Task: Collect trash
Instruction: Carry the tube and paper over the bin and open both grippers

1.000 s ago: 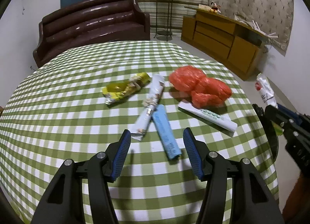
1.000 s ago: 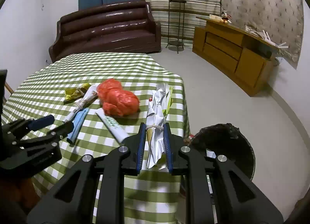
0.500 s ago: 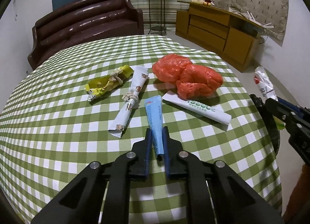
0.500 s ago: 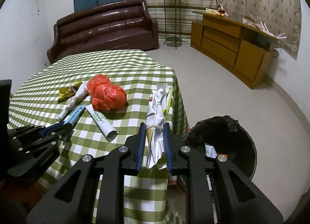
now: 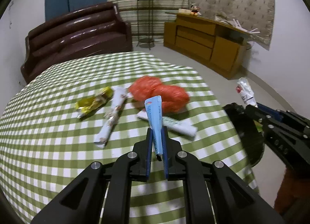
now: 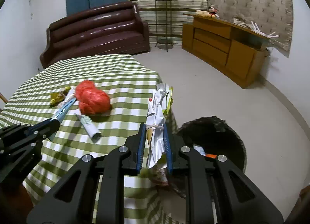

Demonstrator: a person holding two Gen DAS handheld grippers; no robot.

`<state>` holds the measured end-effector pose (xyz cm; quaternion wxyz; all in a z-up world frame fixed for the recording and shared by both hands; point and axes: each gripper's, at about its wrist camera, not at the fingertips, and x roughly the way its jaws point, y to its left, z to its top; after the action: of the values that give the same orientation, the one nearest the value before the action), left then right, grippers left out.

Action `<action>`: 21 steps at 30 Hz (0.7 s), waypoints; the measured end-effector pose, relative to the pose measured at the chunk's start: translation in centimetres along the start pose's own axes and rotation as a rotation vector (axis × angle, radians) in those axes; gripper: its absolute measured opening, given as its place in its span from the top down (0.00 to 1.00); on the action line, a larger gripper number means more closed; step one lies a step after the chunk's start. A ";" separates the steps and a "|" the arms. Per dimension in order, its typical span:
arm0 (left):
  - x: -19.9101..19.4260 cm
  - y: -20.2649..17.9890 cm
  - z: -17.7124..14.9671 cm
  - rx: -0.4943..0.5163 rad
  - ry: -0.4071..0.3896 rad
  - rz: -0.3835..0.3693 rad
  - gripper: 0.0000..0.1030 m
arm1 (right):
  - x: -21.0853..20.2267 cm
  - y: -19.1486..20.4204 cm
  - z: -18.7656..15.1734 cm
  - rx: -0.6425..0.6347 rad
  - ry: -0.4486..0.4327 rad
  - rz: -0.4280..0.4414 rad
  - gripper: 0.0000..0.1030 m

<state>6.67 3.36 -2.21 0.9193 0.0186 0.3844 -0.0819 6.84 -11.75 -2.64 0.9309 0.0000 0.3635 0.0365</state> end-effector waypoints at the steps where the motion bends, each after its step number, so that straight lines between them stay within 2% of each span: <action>1: 0.0 -0.4 0.2 0.006 -0.003 -0.008 0.90 | 0.0 -0.5 -0.1 0.006 0.002 -0.013 0.82; 13: 1.5 -7.3 1.5 0.111 -0.028 -0.140 0.90 | 0.0 -4.8 -1.3 0.067 0.027 -0.108 0.82; 21: 3.1 -10.4 2.2 0.156 -0.038 -0.159 0.90 | -0.1 -7.3 -1.8 0.110 0.032 -0.157 0.82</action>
<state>8.59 -7.54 -2.55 0.9127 0.0579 0.3598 -0.1846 6.03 -19.10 -4.07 0.9235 0.0220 0.3787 -0.0565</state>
